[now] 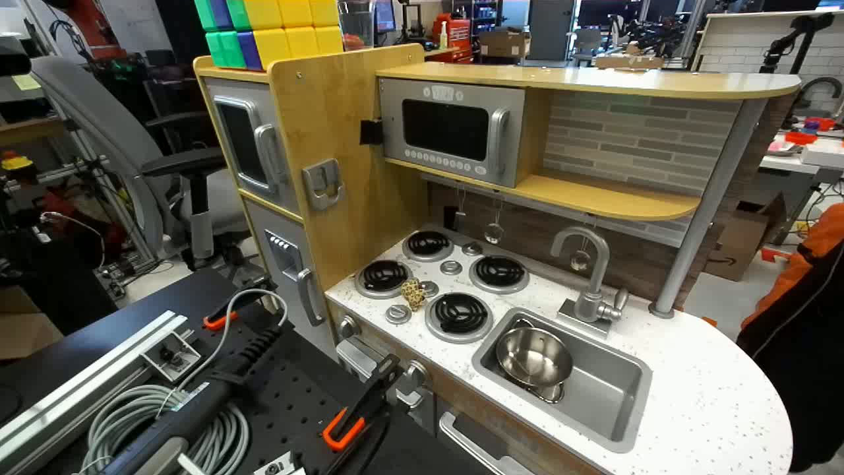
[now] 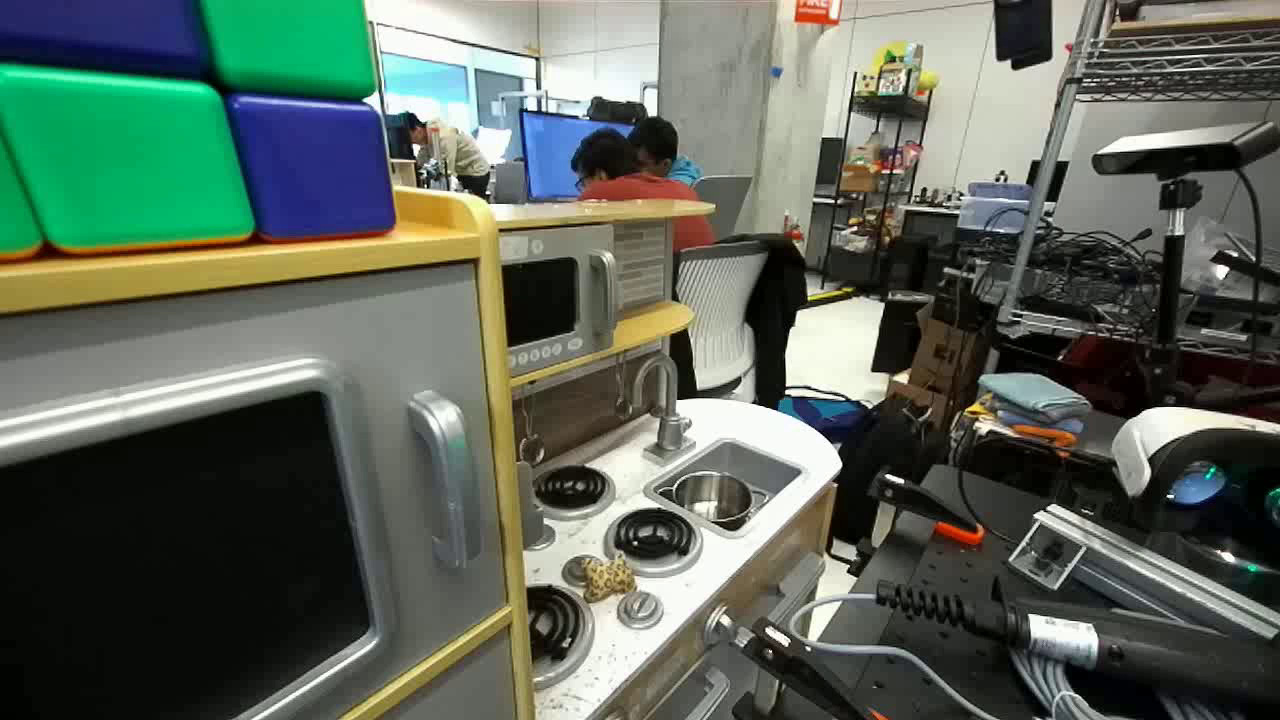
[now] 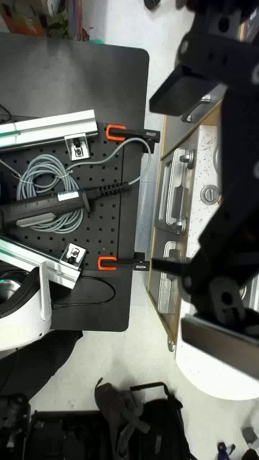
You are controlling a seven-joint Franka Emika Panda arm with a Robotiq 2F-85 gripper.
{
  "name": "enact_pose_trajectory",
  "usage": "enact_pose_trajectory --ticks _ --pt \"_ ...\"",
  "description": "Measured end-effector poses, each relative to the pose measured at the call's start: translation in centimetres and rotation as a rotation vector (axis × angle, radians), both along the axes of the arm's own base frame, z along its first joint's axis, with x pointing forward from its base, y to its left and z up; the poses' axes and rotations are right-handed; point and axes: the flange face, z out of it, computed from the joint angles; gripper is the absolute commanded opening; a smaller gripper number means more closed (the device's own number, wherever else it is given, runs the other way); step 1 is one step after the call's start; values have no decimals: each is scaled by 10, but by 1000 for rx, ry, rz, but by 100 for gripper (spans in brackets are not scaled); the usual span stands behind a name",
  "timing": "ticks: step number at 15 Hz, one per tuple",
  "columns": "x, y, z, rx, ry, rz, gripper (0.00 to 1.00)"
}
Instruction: Put the object on the stove inside the silver pot in the sink
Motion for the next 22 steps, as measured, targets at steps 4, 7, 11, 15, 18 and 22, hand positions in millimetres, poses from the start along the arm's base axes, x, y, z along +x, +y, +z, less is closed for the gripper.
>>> enact_pose_trajectory --ticks 4,7,11,15,18,22 --pt "2 0 -3 12 -5 -20 100" --pt "29 3 -24 98 -119 -101 100" --pt "79 3 -64 221 -299 -190 100" --pt "117 1 -112 256 -421 -259 100" --pt "132 2 -147 241 -370 -310 100" --pt "139 3 -148 241 -369 -320 100"
